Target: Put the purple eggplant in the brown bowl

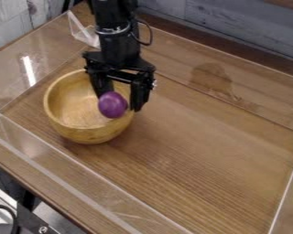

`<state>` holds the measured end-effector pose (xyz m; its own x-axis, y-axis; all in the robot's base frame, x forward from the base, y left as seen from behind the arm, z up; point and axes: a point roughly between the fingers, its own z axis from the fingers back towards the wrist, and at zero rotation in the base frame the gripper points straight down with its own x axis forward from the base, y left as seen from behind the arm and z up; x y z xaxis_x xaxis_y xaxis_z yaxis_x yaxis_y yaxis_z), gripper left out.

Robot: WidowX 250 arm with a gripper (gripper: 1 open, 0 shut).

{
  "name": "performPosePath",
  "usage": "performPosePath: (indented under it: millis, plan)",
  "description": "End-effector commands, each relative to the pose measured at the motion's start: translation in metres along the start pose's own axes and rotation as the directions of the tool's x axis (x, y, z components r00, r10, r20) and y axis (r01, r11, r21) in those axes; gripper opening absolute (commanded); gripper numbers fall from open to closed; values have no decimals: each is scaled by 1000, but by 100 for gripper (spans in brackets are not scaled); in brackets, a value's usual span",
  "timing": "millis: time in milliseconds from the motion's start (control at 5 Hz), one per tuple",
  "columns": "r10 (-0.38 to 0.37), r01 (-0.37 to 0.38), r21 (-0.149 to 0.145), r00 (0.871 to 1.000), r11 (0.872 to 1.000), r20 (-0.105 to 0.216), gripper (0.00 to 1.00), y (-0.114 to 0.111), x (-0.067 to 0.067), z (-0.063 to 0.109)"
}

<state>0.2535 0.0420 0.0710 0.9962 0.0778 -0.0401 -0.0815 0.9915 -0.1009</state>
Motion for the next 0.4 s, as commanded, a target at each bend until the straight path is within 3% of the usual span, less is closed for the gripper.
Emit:
performPosePath:
  millis: [0,200]
  plan:
    - [0,0,1,999,1000,48,100,-4,11,9]
    - [2,-2,-2,999,1000,49,100,-5,13,7]
